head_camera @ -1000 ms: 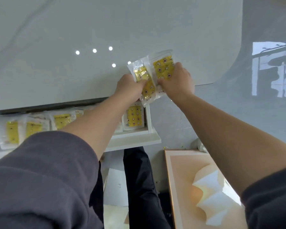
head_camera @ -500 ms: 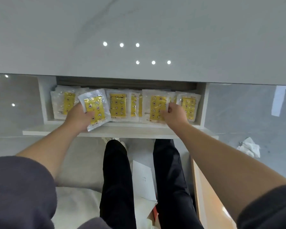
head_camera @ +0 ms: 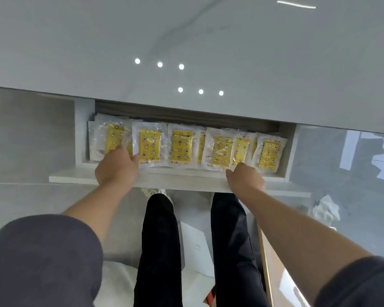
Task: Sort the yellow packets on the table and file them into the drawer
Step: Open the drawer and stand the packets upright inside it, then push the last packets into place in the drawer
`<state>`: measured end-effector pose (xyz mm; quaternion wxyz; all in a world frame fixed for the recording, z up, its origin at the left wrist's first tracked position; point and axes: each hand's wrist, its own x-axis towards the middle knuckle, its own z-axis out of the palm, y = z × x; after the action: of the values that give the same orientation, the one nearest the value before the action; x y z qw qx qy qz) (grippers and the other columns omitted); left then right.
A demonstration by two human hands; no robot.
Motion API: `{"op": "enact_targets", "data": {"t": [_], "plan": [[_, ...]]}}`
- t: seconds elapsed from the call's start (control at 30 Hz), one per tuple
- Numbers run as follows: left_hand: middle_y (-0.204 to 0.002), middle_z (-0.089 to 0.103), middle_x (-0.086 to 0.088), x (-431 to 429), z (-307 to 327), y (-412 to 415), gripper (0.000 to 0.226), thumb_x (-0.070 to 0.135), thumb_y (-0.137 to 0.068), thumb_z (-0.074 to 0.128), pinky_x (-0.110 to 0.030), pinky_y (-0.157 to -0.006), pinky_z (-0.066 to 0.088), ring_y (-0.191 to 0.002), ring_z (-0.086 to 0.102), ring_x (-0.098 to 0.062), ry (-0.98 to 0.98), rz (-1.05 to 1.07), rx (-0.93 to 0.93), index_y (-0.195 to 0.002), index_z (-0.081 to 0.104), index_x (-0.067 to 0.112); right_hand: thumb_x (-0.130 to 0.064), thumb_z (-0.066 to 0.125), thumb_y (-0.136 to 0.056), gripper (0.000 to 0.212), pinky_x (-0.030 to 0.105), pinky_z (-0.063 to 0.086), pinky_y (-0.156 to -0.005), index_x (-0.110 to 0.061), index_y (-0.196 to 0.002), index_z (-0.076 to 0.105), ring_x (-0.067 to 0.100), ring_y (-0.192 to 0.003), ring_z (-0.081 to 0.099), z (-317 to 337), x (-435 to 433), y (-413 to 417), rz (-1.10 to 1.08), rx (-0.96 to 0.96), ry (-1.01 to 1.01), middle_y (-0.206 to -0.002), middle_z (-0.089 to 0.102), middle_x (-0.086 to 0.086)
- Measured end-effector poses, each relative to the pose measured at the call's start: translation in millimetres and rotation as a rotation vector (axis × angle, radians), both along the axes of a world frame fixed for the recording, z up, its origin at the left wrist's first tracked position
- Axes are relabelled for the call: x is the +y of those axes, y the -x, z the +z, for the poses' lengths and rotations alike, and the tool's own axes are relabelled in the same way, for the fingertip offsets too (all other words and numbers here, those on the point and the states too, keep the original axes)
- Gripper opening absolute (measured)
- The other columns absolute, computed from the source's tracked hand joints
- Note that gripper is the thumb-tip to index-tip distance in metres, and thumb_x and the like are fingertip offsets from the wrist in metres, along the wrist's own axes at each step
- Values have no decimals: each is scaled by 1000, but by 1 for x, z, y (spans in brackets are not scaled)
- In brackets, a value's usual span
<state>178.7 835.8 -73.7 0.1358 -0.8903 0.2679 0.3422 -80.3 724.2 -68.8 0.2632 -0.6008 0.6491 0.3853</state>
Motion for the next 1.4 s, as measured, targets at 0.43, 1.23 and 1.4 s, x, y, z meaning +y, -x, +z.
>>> {"op": "enact_targets", "data": {"t": [0.43,1.23,1.4], "plan": [[-92,62,-15,12,53,-2,35,20,-101,32,-27,-52,38,-62,54,-21,-313,796,584,-103,62,2,-19,44,-98,17,21,53,-54,-5,-94,52,22,-60,49,34,40,-32,-1227,-136,-177,-73,55,4],[-103,62,-19,-27,43,-9,26,11,-103,42,-28,-55,56,-70,64,-23,172,1325,622,-123,49,-4,-2,44,-98,13,42,60,-81,2,-88,51,36,-81,71,31,-6,-62,-1655,-380,28,-81,64,20],[-118,64,-21,-45,40,-16,28,10,-103,41,-35,-70,57,-81,67,-25,212,1318,616,-127,50,-2,-3,43,-98,18,42,59,-83,-1,-81,48,35,-83,72,34,-21,-70,-1635,-417,38,-77,65,19]]}}
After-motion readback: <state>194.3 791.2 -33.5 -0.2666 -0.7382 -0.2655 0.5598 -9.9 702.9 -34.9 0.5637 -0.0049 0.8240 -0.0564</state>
